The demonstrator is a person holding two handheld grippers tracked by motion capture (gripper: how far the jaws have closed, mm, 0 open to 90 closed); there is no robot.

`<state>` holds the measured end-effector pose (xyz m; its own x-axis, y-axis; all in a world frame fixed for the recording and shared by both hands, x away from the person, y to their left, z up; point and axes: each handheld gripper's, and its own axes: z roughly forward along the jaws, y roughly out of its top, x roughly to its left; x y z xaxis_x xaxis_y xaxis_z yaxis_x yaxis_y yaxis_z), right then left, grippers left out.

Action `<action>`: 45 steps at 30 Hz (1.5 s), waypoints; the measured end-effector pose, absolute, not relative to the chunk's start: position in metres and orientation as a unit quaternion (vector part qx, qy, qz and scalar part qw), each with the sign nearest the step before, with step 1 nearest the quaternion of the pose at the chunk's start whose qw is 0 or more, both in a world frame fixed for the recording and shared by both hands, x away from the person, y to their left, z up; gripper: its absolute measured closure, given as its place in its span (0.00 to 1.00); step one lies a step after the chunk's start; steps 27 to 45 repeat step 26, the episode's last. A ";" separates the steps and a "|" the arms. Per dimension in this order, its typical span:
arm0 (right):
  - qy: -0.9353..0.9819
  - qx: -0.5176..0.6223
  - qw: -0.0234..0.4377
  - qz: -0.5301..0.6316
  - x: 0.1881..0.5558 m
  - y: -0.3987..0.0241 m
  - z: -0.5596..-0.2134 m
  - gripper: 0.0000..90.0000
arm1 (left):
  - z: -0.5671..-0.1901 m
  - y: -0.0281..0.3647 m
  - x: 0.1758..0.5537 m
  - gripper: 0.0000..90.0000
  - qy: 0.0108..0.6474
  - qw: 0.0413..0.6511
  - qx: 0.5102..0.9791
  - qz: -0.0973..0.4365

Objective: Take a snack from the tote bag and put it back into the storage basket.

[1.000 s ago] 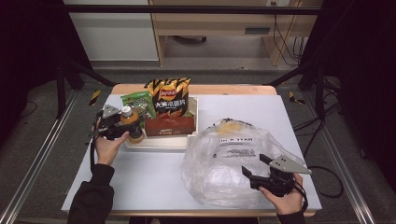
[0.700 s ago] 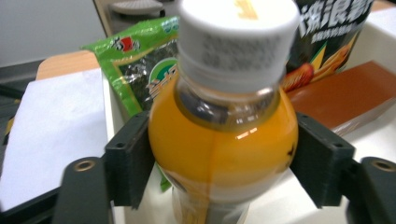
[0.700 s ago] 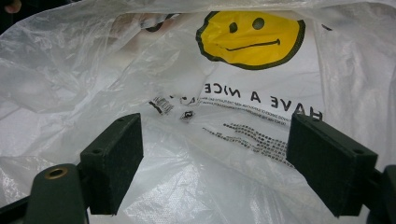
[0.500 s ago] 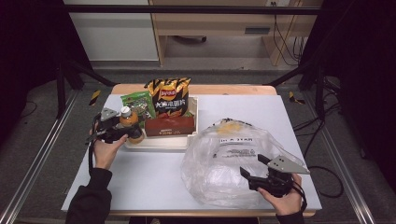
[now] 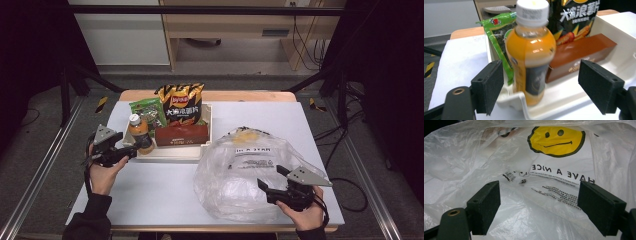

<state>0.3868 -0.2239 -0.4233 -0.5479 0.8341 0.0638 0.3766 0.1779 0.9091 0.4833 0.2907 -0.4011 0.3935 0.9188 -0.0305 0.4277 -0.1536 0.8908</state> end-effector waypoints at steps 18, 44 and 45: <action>0.731 0.420 0.235 0.483 0.387 -0.228 -0.426 0.21 | -0.435 0.295 0.428 0.24 0.474 0.441 0.717 0.260; 0.733 0.428 0.232 0.475 0.389 -0.230 -0.430 0.22 | -0.447 0.301 0.420 0.29 0.482 0.446 0.708 0.260; 0.733 0.428 0.232 0.475 0.389 -0.230 -0.430 0.22 | -0.447 0.301 0.420 0.29 0.482 0.446 0.708 0.260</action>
